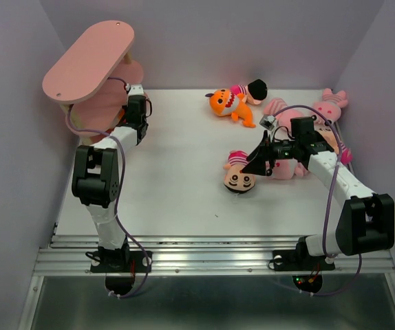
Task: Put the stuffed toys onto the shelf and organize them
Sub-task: Place the stuffed toy onto shelf
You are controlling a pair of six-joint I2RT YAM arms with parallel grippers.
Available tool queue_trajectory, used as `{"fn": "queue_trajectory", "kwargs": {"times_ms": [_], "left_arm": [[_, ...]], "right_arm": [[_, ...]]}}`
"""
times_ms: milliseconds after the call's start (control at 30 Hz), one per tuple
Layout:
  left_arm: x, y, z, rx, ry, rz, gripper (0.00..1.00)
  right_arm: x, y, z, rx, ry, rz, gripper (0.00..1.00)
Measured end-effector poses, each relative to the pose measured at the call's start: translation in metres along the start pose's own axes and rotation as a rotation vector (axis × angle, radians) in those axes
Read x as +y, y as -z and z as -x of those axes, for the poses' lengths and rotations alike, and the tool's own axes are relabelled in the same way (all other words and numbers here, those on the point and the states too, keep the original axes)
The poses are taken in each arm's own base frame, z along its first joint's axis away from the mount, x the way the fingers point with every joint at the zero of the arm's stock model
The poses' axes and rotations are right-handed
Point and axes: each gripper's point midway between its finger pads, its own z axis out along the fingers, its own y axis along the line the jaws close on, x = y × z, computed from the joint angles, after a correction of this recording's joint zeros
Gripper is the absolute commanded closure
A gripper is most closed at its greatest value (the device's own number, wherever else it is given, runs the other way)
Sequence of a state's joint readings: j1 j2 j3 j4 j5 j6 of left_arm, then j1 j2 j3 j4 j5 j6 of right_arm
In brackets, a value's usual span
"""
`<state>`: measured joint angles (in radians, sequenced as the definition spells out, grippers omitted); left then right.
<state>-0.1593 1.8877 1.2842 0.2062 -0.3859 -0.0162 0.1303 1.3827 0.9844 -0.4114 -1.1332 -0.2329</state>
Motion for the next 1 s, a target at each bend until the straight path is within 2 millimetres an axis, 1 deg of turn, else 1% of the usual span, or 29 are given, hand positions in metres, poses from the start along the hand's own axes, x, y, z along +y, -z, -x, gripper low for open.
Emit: {"fn": "queue_trajectory", "kwargs": {"times_ms": [67,200,300,567,767,1000], "left_arm": [[0.0,0.0,0.002,-0.001,-0.008,-0.002,1.0],[0.001,-0.005,0.013,-0.014,-0.025,-0.003,1.0],[0.002,-0.009,0.014,-0.012,-0.033,-0.001,1.0],[0.007,-0.019,0.01,0.012,-0.063,-0.001,1.0],[0.008,-0.023,0.006,0.031,-0.079,-0.012,1.0],[0.007,-0.023,0.003,0.043,-0.085,-0.027,1.0]], "right_arm": [[0.0,0.0,0.0,0.0,0.0,0.0,0.04],[-0.001,0.001,0.0,-0.003,-0.001,-0.005,0.04],[-0.003,0.002,0.001,-0.005,-0.003,-0.009,0.04],[-0.003,0.003,0.001,-0.005,0.0,-0.01,0.04],[-0.003,0.003,0.001,-0.005,0.003,-0.01,0.04],[-0.003,0.003,0.001,-0.005,0.003,-0.01,0.04]]}}
